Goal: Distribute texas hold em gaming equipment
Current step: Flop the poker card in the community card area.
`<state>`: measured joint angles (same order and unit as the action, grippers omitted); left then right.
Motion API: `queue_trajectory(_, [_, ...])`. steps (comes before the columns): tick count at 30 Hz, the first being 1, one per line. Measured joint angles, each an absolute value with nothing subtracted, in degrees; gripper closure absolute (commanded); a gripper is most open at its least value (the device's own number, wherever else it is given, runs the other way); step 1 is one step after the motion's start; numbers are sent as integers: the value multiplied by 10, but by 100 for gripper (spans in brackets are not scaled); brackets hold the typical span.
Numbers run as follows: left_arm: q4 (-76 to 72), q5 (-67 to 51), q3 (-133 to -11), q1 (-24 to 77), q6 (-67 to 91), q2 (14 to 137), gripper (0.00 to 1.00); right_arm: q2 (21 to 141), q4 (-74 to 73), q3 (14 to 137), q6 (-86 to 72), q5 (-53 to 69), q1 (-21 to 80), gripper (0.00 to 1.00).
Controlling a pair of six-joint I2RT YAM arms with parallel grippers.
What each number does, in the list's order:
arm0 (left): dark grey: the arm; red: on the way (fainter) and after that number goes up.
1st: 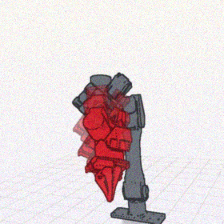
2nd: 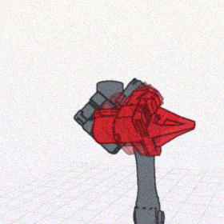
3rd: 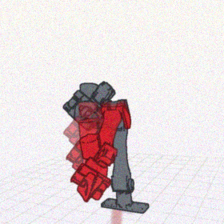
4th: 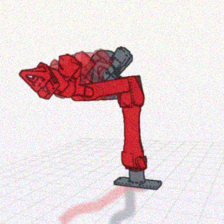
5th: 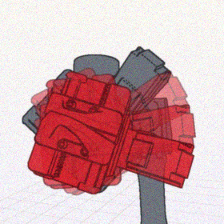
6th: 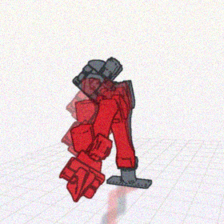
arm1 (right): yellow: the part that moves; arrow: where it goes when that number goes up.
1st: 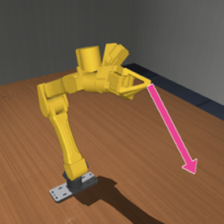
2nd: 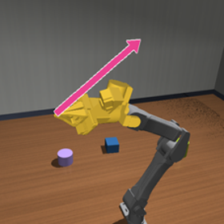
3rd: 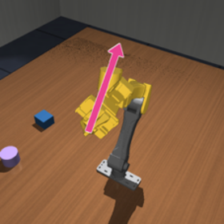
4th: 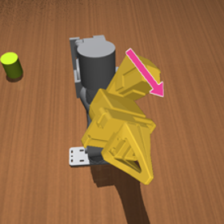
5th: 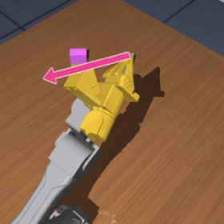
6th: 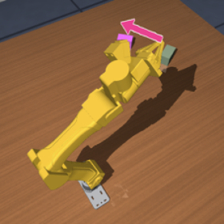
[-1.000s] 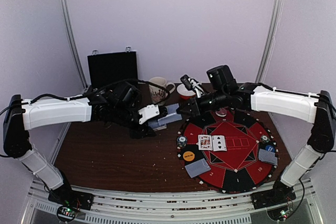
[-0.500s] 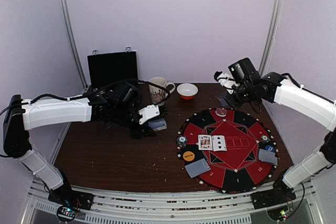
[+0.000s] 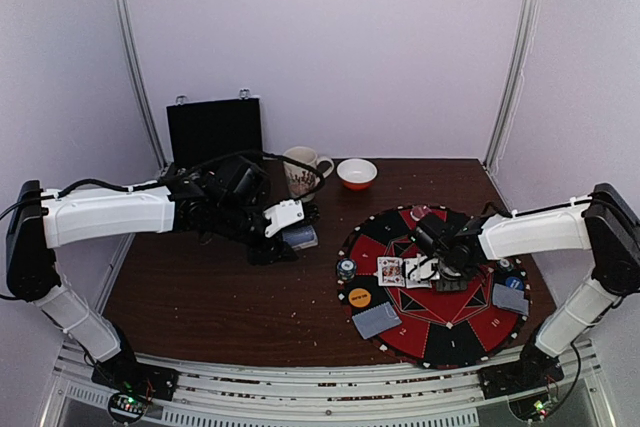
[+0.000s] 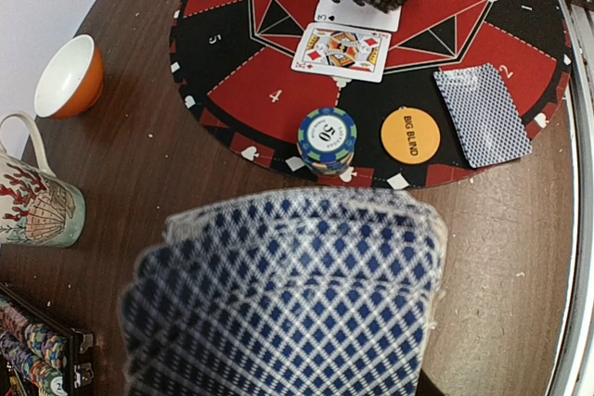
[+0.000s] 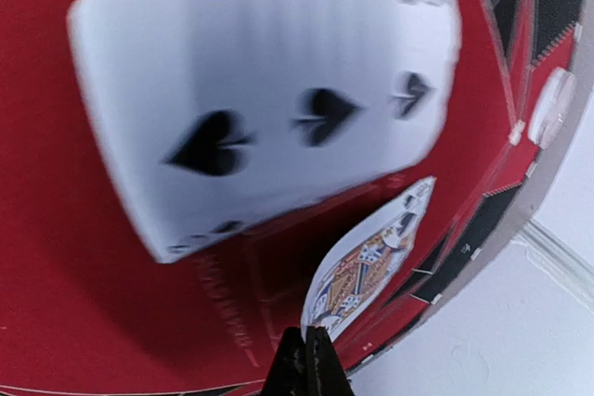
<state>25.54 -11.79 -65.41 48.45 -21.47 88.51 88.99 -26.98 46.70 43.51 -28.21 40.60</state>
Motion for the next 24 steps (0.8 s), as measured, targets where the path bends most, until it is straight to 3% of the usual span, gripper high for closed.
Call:
queue_trajectory(9, [255, -118, -654, 484, -215, 885, 57, 888, -286, 441, 468, -203, 413, 100])
queue_trajectory(24, [255, -118, -654, 485, -215, 885, 56, 891, -277, 441, 496, -188, 410, 100])
